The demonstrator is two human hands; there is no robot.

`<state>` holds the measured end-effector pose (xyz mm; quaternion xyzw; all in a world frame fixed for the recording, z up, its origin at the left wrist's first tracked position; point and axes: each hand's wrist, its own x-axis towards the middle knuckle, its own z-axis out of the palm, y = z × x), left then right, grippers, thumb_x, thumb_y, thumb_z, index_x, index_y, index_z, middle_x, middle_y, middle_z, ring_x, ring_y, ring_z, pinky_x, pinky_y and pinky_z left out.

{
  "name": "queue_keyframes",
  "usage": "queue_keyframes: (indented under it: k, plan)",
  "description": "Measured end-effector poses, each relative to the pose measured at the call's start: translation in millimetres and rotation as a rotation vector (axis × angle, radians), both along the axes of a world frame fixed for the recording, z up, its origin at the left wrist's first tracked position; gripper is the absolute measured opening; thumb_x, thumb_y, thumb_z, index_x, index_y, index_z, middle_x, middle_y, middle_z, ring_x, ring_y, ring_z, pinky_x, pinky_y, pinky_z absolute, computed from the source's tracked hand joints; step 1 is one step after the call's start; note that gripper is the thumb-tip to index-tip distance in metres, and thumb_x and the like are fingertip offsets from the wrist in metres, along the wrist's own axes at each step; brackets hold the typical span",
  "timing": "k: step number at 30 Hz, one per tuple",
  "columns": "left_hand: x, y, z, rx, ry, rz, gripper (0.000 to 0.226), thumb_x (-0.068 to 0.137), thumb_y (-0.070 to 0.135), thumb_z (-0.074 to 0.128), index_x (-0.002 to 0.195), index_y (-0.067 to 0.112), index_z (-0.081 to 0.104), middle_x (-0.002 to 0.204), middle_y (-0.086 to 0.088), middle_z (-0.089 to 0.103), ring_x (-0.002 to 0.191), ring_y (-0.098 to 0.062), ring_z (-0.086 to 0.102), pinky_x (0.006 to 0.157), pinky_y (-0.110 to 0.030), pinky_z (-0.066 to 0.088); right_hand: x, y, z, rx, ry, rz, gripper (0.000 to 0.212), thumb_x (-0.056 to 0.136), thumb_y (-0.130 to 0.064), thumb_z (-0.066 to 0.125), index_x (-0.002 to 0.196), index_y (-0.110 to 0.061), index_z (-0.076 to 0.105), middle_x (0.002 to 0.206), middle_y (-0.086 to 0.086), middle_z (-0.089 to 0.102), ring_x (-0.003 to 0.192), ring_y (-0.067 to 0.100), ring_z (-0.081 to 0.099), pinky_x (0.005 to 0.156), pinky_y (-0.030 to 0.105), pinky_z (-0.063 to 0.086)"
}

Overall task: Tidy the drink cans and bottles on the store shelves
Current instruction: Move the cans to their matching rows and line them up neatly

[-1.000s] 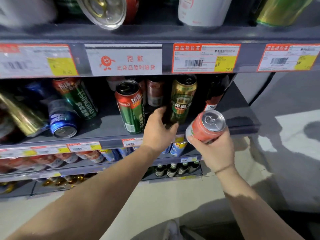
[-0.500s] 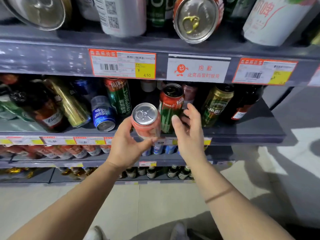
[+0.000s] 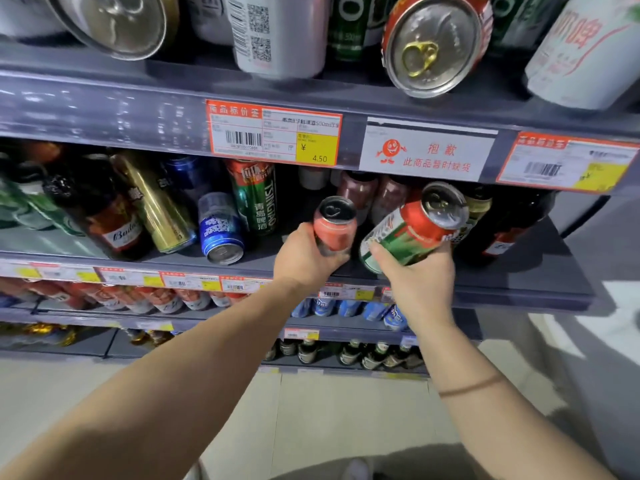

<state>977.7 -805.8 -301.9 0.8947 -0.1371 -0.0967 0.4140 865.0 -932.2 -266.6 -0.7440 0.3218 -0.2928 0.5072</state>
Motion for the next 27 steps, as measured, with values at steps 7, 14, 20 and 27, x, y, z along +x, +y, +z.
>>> queue_keyframes:
  k: [7,14,20,27]
  plan:
    - [8,-36,1,-0.089,0.103,-0.130,0.065,0.065,0.039,0.086,0.119,0.015,0.058,0.109,-0.003,0.071,0.100,-0.022,0.066,0.085,-0.034,0.053,-40,0,-5,-0.041,0.158,0.099,0.053,0.058,-0.038,0.086,0.104,-0.023,0.064,0.087,-0.018,0.072,0.082,-0.008,0.065,0.065,0.006,0.044]
    - [-9,47,14,-0.319,-0.262,0.177,0.045,0.076,0.026,0.065,0.118,0.014,0.056,0.108,0.001,0.056,0.099,-0.022,0.059,0.086,-0.036,0.051,-45,20,-4,-0.003,0.203,0.200,0.049,0.059,-0.036,0.088,0.101,-0.023,0.066,0.086,-0.017,0.073,0.080,-0.004,0.067,0.069,0.018,0.050]
    - [50,65,46,-0.020,-0.399,0.461,0.106,0.058,0.057,0.083,0.142,0.009,0.040,0.138,-0.017,0.047,0.125,-0.037,0.041,0.103,-0.042,0.032,-29,47,2,0.005,0.221,0.252,0.053,0.058,-0.038,0.088,0.104,-0.027,0.065,0.090,-0.014,0.074,0.085,0.001,0.068,0.078,0.030,0.055]
    - [73,65,36,0.265,-0.248,0.452,0.089,0.053,0.078,0.070,0.114,0.014,0.054,0.121,-0.011,0.059,0.120,-0.034,0.045,0.095,-0.044,0.030,-29,55,10,-0.039,0.242,0.261,0.053,0.059,-0.037,0.089,0.105,-0.027,0.063,0.088,-0.018,0.072,0.080,-0.008,0.064,0.068,0.017,0.047]
